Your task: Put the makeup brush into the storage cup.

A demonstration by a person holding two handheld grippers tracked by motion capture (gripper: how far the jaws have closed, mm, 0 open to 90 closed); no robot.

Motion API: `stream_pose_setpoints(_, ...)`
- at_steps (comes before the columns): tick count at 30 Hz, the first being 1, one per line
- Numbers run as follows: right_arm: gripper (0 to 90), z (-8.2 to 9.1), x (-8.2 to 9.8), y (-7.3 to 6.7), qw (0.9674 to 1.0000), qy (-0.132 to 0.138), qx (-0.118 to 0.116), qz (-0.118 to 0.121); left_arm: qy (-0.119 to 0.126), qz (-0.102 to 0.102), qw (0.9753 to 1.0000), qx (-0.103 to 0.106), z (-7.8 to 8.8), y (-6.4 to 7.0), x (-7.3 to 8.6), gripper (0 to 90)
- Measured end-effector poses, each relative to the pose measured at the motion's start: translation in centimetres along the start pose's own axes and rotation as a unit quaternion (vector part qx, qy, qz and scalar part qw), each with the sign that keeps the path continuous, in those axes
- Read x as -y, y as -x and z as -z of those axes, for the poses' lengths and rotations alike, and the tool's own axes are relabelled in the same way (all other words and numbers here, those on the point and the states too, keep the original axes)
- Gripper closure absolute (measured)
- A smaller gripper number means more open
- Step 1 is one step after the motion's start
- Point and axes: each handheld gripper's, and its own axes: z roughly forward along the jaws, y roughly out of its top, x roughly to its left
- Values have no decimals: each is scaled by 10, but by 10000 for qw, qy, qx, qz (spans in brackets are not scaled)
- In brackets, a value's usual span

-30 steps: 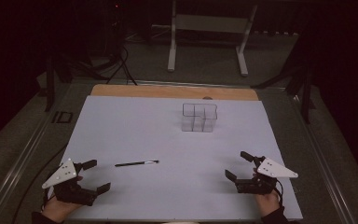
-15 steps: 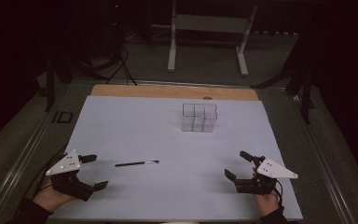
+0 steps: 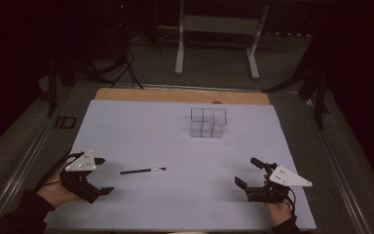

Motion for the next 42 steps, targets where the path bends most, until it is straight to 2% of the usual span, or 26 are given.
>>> stream_pose_setpoints(6,106,-1,0,-1,10000,5,-37,14,-384,-306,9988,58,-6,-5,-6,27)
stream_pose_setpoints(10,106,-1,0,-1,10000,-2,-41,16,-460,-348,9983,127,-8,-8,-10,38)
stream_pose_setpoints(15,106,-1,0,-1,10000,-3,-54,11,-681,-415,9965,265,-10,-15,-20,68)
stream_pose_setpoints(17,106,-1,0,-1,10000,-10,-55,18,-681,-415,9965,265,-10,-15,-20,73)
stream_pose_setpoints(18,106,-2,0,-1,10000,-15,-57,25,-802,-474,9951,324,-12,-18,-24,88)
stream_pose_setpoints(22,106,-2,0,-1,10000,-11,-60,19,-949,-591,9928,436,-18,-21,-29,130)
stream_pose_setpoints(31,106,-2,0,-1,10000,-11,-64,19,-1265,-538,9888,578,-29,-28,-42,197)
stream_pose_setpoints(35,106,-2,0,-2,10000,-4,-76,18,-1517,-529,9845,697,-37,-30,-50,236)
stream_pose_setpoints(38,106,-2,0,-2,10000,-4,-82,27,-1585,-548,9834,692,-40,-29,-52,251)
stream_pose_setpoints(42,106,-2,0,-1,10000,1,-90,17,-1717,-661,9800,763,-47,-31,-59,313)
